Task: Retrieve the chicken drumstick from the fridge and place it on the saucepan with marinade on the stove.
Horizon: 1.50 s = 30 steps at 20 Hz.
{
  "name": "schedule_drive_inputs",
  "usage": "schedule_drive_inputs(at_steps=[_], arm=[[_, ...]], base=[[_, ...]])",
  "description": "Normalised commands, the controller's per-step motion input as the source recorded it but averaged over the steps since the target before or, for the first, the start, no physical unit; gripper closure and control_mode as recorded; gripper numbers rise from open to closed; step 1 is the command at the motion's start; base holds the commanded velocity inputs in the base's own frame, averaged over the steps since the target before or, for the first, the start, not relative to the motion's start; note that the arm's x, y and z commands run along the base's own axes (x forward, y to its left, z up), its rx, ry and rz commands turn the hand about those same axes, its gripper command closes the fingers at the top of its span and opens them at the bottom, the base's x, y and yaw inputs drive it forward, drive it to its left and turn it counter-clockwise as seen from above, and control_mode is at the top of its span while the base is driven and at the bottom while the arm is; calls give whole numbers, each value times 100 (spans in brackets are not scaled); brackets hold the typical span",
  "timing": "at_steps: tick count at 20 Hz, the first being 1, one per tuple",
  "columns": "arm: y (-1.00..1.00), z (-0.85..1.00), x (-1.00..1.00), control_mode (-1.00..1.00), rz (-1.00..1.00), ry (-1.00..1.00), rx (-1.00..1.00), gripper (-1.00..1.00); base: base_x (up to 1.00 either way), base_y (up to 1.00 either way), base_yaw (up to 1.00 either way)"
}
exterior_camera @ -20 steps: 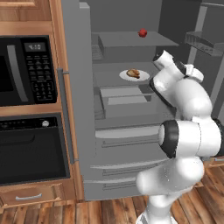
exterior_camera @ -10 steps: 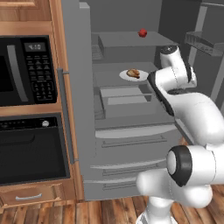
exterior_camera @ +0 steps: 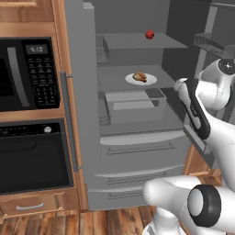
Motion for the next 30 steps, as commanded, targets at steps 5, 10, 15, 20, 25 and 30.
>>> schedule_drive_inputs(at_steps=[5, 10, 15, 20, 25, 30], arm=[[0, 0, 0, -100, 0, 0, 0, -100], [1, 0, 0, -100, 0, 0, 0, -100], [0, 0, 0, -100, 0, 0, 0, -100], [0, 0, 0, -100, 0, 0, 0, -100], [7, 0, 0, 100, 0, 0, 0, -100], [0, 0, 0, 100, 0, 0, 0, -100]], base=[[0, 0, 0], [0, 0, 0], [0, 0, 0], [0, 0, 0], [4, 9, 0], [32, 31, 0]])
